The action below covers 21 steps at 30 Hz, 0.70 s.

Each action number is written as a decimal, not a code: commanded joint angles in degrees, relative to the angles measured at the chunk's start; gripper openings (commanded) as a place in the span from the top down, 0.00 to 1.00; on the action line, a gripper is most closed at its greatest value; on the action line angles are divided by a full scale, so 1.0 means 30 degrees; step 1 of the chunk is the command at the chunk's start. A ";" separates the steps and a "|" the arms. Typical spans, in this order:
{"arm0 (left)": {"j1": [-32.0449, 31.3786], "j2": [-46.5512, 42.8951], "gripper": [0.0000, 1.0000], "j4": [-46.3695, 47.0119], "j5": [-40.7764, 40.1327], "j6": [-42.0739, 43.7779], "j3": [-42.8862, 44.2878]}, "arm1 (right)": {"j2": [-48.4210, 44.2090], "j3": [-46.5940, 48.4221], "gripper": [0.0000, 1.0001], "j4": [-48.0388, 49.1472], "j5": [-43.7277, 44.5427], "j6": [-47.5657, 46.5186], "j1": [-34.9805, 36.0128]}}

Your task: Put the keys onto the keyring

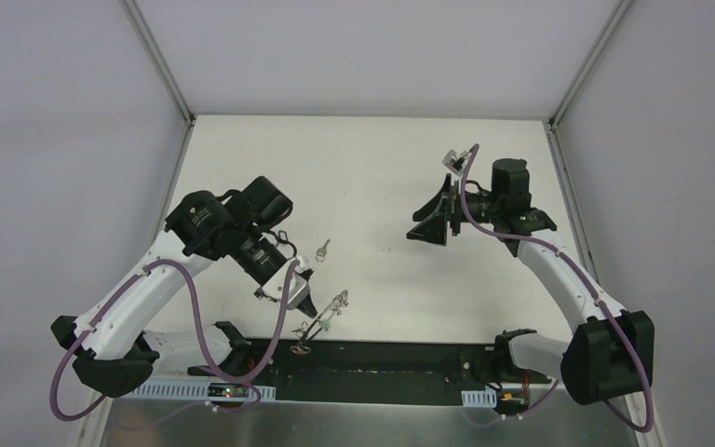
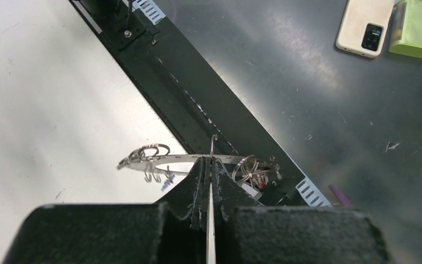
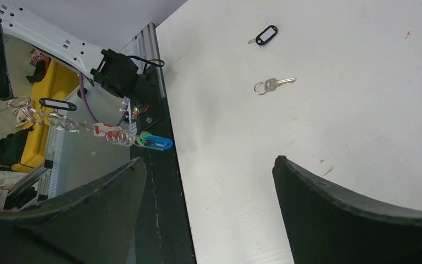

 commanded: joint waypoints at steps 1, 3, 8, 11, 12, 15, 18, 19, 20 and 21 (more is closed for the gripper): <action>0.0205 -0.0255 1.00 -0.0824 0.1097 0.1436 0.0404 | 0.0156 0.1049 0.11 0.0105 -0.0155 -0.0512 0.0140; 0.0254 -0.0263 1.00 -0.0446 0.1024 0.0958 0.0308 | 0.0267 0.1094 0.11 0.0104 -0.0155 -0.0486 0.0169; 0.0320 -0.0166 1.00 0.5372 -0.0596 -0.7172 -0.0380 | 0.0234 0.1424 0.11 -0.0090 -0.0434 -0.0538 0.0263; 0.0320 0.0169 1.00 0.9156 -0.2633 -1.2461 -0.0714 | 0.0172 0.2018 0.13 -0.0941 -0.0928 -0.1086 0.0599; 0.0320 0.0257 1.00 0.9957 -0.3194 -1.3642 -0.0827 | 0.0157 0.2322 0.14 -0.1458 -0.1076 -0.1431 0.0750; 0.0320 0.0495 1.00 1.1799 -0.4001 -1.6172 -0.1065 | 0.0109 0.3207 0.16 -0.2915 -0.1451 -0.2462 0.1197; 0.0320 0.0713 1.00 1.3074 -0.4996 -1.8099 -0.1132 | 0.0146 0.3816 0.17 -0.3566 -0.1625 -0.2780 0.1539; 0.0324 0.0764 1.00 1.3303 -0.5348 -1.8565 -0.1150 | 0.0202 0.3898 0.18 -0.3595 -0.1606 -0.2782 0.1625; 0.0320 0.0807 1.00 1.3449 -0.5644 -1.8821 -0.1130 | 0.0289 0.3966 0.18 -0.3591 -0.1508 -0.2782 0.1698; 0.0342 0.0866 1.00 1.3562 -0.6084 -1.9127 -0.1062 | 0.0428 0.4004 0.18 -0.3510 -0.1313 -0.2745 0.1806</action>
